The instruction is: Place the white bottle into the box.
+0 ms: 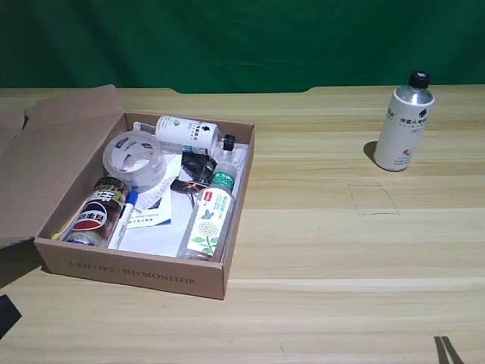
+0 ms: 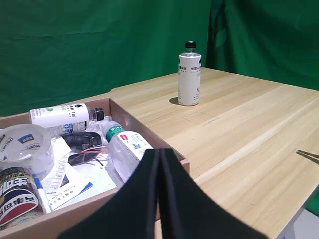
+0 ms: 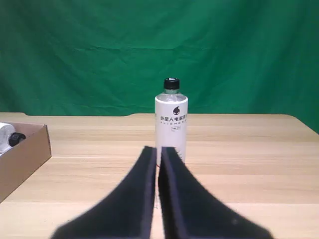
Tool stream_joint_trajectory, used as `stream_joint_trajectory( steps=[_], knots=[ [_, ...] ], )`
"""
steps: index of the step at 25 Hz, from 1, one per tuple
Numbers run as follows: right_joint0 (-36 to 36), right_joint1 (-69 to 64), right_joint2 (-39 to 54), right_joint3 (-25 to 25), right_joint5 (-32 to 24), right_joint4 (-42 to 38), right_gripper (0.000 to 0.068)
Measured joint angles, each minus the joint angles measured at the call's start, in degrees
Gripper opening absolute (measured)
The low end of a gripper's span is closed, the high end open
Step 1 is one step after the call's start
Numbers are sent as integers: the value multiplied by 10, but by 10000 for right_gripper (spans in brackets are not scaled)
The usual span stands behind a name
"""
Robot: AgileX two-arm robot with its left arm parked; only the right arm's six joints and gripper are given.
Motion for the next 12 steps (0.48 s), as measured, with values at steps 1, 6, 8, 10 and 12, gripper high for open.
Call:
stream_joint_trajectory(
  steps=[1, 6, 8, 10, 12],
  knots=[
    [0, 0, 0, 0, 0, -3, 4],
    [0, 0, 0, 0, 0, -6, 4],
    [0, 0, 0, 0, 0, -6, 4],
    [0, 0, 0, 0, 0, -6, 4],
    [0, 0, 0, 0, 0, -7, 4]
  ],
)
